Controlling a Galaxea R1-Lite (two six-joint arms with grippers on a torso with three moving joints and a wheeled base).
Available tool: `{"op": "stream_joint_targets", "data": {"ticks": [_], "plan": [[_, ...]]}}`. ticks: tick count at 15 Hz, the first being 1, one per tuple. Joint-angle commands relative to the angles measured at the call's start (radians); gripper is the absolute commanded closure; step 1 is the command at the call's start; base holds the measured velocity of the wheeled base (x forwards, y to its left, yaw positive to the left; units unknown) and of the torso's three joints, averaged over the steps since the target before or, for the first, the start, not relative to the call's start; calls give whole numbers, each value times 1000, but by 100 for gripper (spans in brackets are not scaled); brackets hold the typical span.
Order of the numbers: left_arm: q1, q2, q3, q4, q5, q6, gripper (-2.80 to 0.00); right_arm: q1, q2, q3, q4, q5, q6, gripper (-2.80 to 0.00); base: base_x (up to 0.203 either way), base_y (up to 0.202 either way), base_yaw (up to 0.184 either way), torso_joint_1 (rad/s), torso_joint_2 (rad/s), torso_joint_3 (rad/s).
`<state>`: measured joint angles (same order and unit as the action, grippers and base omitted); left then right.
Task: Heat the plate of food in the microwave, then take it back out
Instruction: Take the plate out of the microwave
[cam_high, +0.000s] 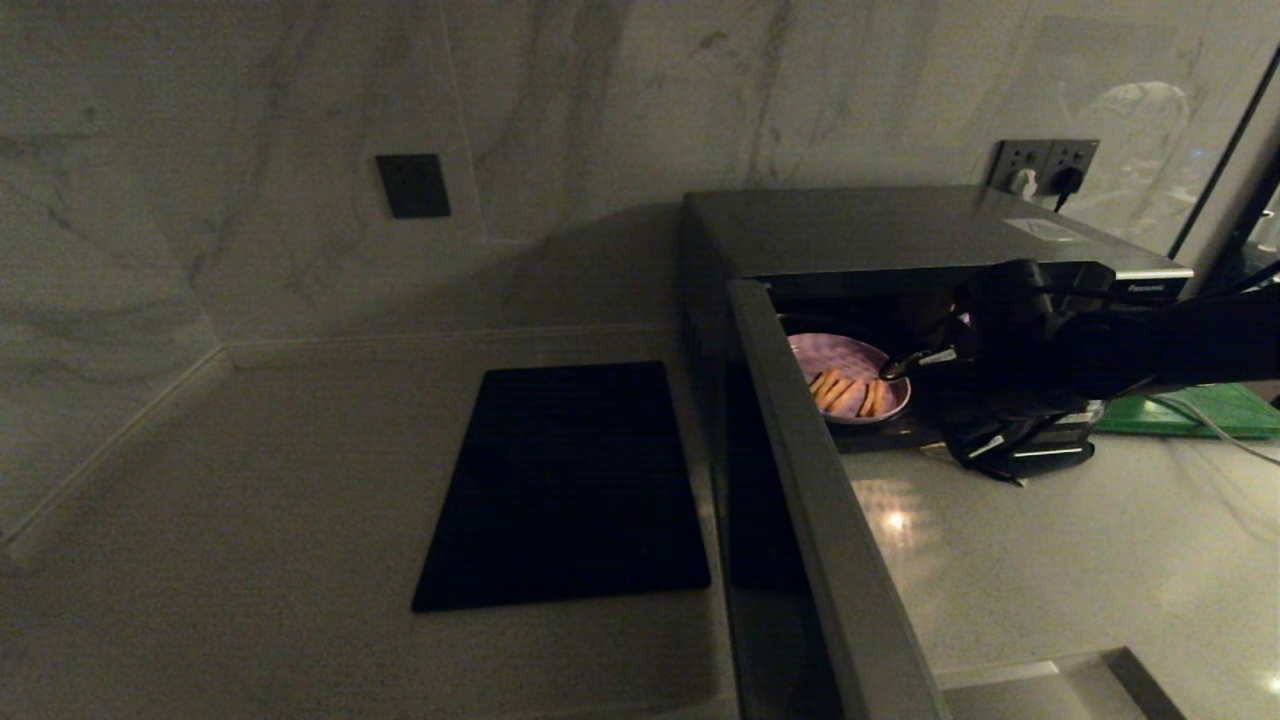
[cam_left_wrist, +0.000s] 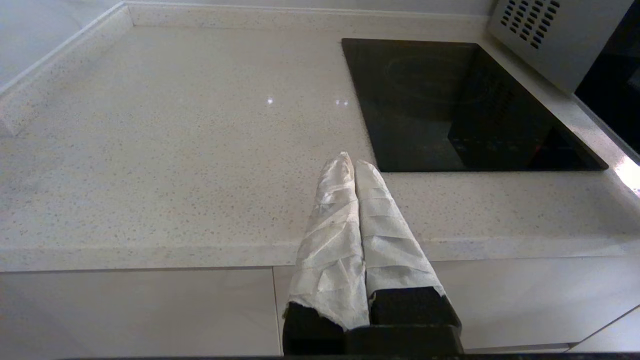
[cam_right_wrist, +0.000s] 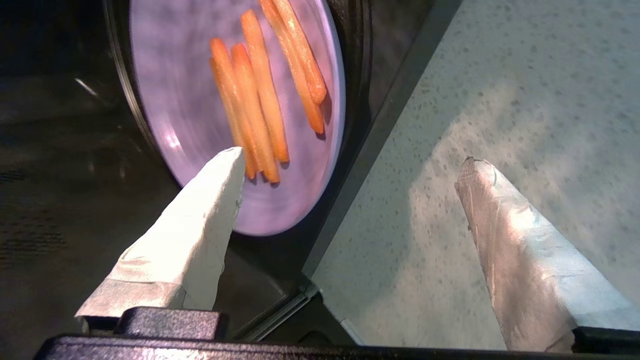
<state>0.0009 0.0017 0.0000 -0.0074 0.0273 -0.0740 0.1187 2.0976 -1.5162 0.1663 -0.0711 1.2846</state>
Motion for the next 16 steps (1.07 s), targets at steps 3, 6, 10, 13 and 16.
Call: {"op": "stream_joint_targets", "data": {"ticks": [3, 6, 10, 13, 16], "plan": [[1, 0, 0, 0, 0, -1, 0, 1, 57, -42, -1, -1, 1, -280, 0, 0, 0, 0, 0, 0], [1, 0, 0, 0, 0, -1, 0, 1, 73, -44, -1, -1, -1, -280, 0, 0, 0, 0, 0, 0], [1, 0, 0, 0, 0, -1, 0, 2, 95, -44, 0, -1, -1, -280, 0, 0, 0, 0, 0, 0], [1, 0, 0, 0, 0, -1, 0, 4, 105, -47, -1, -1, -8, -280, 0, 0, 0, 0, 0, 0], [1, 0, 0, 0, 0, -1, 0, 9, 112, -53, -1, -1, -15, -280, 0, 0, 0, 0, 0, 0]]}}
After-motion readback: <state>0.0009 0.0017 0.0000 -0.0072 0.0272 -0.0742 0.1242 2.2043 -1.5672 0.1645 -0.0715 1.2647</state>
